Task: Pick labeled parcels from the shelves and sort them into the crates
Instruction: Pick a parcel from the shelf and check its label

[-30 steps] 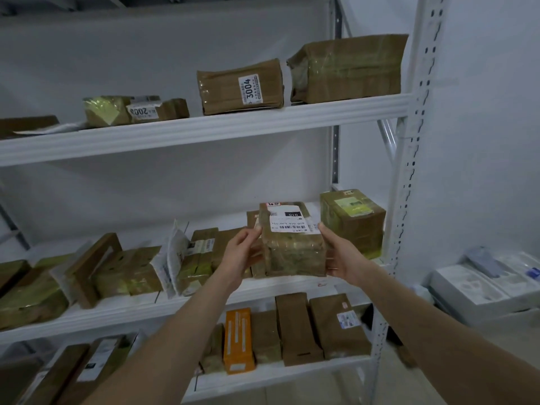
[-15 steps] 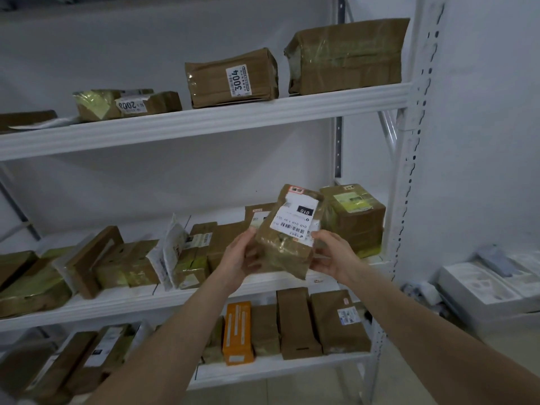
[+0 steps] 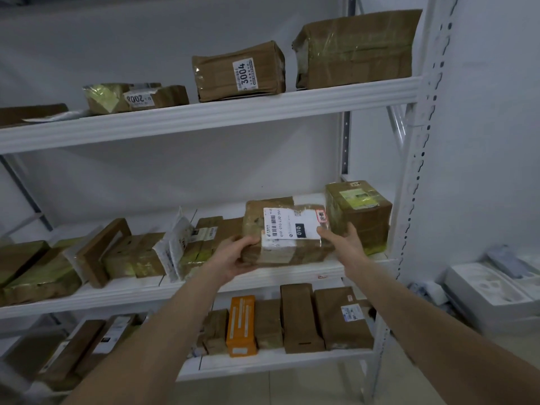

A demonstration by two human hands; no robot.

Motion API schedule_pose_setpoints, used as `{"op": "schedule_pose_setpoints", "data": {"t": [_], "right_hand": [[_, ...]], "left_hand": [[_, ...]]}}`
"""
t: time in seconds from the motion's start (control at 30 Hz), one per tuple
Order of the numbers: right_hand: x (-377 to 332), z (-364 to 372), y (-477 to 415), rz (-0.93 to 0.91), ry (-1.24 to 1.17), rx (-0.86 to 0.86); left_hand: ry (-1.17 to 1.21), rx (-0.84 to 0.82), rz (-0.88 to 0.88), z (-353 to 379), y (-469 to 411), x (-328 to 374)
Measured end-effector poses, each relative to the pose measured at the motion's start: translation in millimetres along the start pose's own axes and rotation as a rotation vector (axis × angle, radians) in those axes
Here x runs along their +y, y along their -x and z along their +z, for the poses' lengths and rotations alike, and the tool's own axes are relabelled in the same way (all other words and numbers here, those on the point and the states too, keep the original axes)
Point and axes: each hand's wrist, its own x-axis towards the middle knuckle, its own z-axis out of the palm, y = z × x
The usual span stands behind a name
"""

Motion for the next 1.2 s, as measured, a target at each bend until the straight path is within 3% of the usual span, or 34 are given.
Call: {"op": "schedule_pose_setpoints", "data": {"t": [0.13, 0.27, 0.37, 0.47, 0.67, 0.8, 1.2], "right_hand": [[-2.1, -3.3, 6.8, 0.012, 0.059, -0.149], [8.5, 4.7, 12.9, 0.057, 0.11, -0.18], [16.3, 14.0, 18.5, 0.066, 0.114, -0.196], [22.8, 20.6, 22.3, 0.102, 0.071, -0.21], [28.2, 23.7, 27.6, 0.088, 0.221, -0.284], [25.5, 26.2, 24.4, 0.086, 0.118, -0.314], [29.5, 31.9, 35.5, 0.059, 0.159, -0.313]], "left_hand": [[-0.049, -0.013, 0.069, -9.6, 2.0, 11.2], [-0.041, 0.06, 0.263, -4.0, 2.1, 10.3], [0.001, 0.039, 0.299, -0.6, 2.2, 4.1], [-0.143, -0.02, 0.342, 2.8, 7.1, -6.1], [-0.288, -0.08, 0.321, -0.6, 11.1, -27.3], [-0.33, -0.077, 0.31, -5.4, 11.8, -26.4], [-0.397, -0.032, 0.292, -12.6, 13.7, -37.7]]}}
